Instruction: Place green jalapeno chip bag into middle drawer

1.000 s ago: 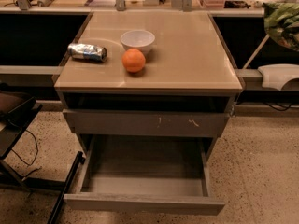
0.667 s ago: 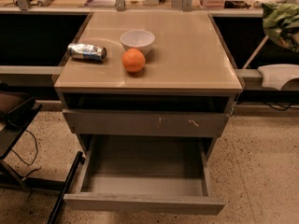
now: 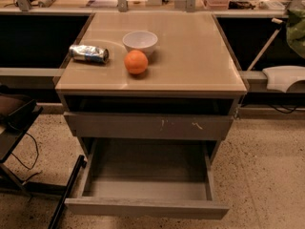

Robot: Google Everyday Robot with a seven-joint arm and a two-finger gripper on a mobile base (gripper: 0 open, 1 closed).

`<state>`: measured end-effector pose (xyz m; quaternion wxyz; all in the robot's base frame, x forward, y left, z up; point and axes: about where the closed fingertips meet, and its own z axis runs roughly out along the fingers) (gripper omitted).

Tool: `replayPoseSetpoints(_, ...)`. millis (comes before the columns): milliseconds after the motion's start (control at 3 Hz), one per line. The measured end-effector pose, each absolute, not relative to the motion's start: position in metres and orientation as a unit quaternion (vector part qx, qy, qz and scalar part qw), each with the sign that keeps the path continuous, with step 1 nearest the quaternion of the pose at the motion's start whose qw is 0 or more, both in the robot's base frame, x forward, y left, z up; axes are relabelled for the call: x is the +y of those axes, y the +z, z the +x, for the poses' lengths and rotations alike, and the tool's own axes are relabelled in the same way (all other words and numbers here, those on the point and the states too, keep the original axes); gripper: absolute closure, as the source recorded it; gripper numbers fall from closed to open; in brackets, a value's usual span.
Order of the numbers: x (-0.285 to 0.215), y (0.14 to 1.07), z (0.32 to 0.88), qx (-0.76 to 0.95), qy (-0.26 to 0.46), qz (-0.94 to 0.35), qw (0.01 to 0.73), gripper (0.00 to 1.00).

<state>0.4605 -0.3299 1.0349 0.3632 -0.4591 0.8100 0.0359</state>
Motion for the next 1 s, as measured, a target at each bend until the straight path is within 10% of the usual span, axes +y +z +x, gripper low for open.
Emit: replayPoseSetpoints(1000,-0.276,0.885,0.407,0.797,0.13,-0.531,0.256,1.0)
